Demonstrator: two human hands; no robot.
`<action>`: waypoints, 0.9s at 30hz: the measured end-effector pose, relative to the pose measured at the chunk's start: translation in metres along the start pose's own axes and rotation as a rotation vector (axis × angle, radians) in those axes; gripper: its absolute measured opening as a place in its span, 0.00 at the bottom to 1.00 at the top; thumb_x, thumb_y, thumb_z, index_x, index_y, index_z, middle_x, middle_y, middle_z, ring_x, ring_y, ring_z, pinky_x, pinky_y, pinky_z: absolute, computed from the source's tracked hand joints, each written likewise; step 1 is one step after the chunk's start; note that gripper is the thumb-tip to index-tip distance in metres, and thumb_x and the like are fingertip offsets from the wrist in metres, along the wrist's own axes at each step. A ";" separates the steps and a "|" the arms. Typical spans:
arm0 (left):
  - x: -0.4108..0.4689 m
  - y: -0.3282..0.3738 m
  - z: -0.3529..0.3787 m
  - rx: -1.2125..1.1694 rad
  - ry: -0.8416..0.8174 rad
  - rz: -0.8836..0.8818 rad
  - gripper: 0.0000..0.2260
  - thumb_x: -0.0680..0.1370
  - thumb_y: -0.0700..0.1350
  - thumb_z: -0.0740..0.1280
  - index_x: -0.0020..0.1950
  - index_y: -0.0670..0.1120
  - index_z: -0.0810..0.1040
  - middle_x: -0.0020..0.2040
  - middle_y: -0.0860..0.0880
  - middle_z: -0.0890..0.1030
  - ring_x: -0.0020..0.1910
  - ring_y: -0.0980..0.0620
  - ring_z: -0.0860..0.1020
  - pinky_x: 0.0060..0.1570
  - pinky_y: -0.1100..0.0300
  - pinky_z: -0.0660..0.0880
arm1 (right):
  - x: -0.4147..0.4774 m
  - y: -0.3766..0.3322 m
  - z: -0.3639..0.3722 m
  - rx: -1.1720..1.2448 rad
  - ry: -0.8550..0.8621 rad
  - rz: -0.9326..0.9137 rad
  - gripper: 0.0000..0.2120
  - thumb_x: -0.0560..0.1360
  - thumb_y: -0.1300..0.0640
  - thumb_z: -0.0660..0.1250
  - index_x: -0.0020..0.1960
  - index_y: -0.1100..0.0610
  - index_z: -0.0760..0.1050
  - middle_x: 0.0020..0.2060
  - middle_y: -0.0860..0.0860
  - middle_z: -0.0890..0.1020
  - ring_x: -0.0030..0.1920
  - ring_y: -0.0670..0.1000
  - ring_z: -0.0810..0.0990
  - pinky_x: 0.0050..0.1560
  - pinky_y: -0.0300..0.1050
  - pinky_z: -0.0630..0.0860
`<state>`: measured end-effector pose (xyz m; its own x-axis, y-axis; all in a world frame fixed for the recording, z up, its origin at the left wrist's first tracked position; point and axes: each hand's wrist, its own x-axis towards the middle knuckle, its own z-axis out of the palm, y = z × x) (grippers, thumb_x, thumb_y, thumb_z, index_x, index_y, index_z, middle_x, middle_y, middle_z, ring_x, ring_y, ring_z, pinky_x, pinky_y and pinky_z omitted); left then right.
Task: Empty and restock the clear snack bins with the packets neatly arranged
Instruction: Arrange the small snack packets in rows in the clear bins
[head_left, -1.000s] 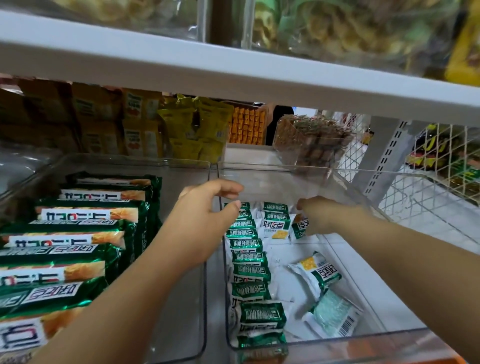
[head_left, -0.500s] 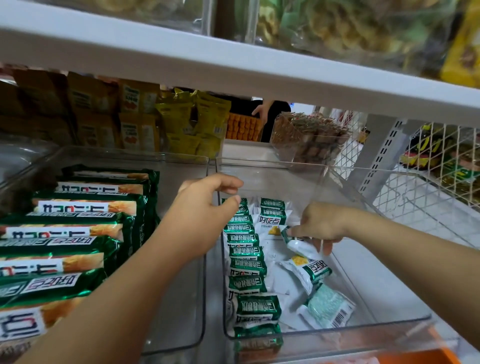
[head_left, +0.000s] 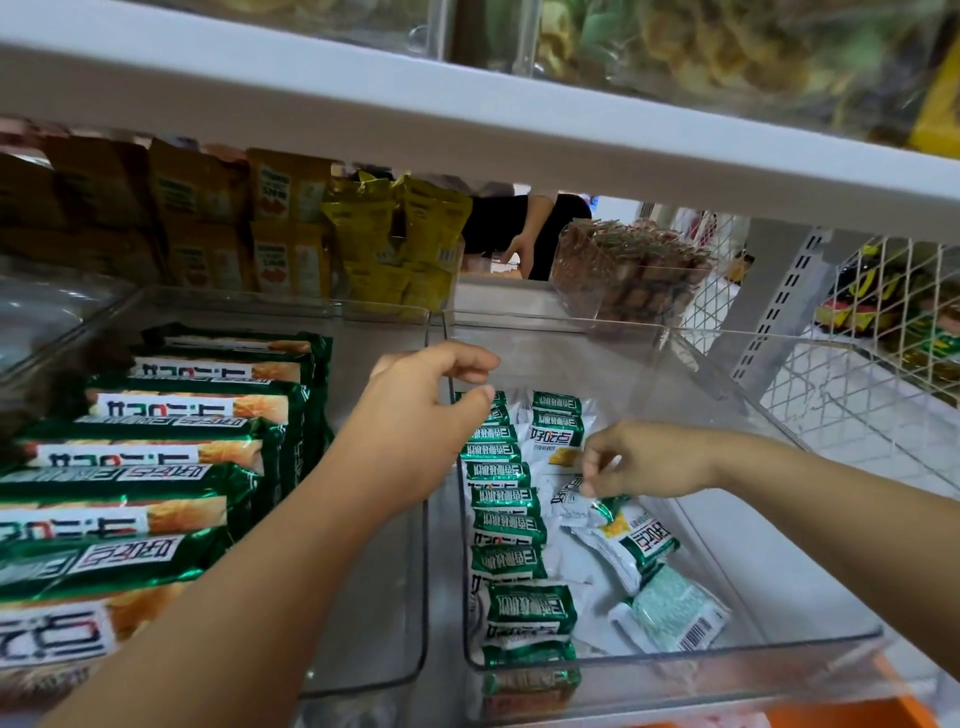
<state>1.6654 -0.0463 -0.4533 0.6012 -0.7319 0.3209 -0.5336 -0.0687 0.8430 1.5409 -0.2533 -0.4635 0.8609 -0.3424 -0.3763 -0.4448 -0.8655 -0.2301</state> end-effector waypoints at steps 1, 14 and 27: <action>0.000 0.000 0.000 0.000 0.001 -0.001 0.09 0.79 0.47 0.64 0.52 0.62 0.73 0.53 0.61 0.76 0.52 0.57 0.75 0.32 0.80 0.67 | -0.001 0.000 0.001 0.022 0.004 0.006 0.05 0.76 0.50 0.68 0.45 0.51 0.74 0.48 0.53 0.81 0.44 0.48 0.75 0.47 0.42 0.74; -0.001 0.004 0.000 0.008 -0.017 -0.001 0.08 0.79 0.47 0.64 0.53 0.62 0.73 0.48 0.67 0.75 0.50 0.54 0.70 0.37 0.69 0.67 | -0.003 -0.001 -0.016 0.169 0.320 0.061 0.17 0.69 0.61 0.76 0.55 0.57 0.75 0.47 0.54 0.75 0.31 0.44 0.71 0.31 0.32 0.67; 0.001 -0.001 0.001 0.021 -0.002 0.007 0.08 0.79 0.48 0.64 0.54 0.61 0.74 0.47 0.67 0.75 0.59 0.57 0.71 0.39 0.78 0.65 | -0.008 0.009 -0.001 0.042 0.580 -0.052 0.08 0.72 0.63 0.70 0.44 0.51 0.74 0.39 0.45 0.77 0.38 0.44 0.75 0.39 0.36 0.69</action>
<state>1.6656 -0.0473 -0.4540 0.5965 -0.7336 0.3255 -0.5498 -0.0781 0.8316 1.5302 -0.2589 -0.4619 0.8712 -0.4541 0.1865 -0.3974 -0.8754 -0.2754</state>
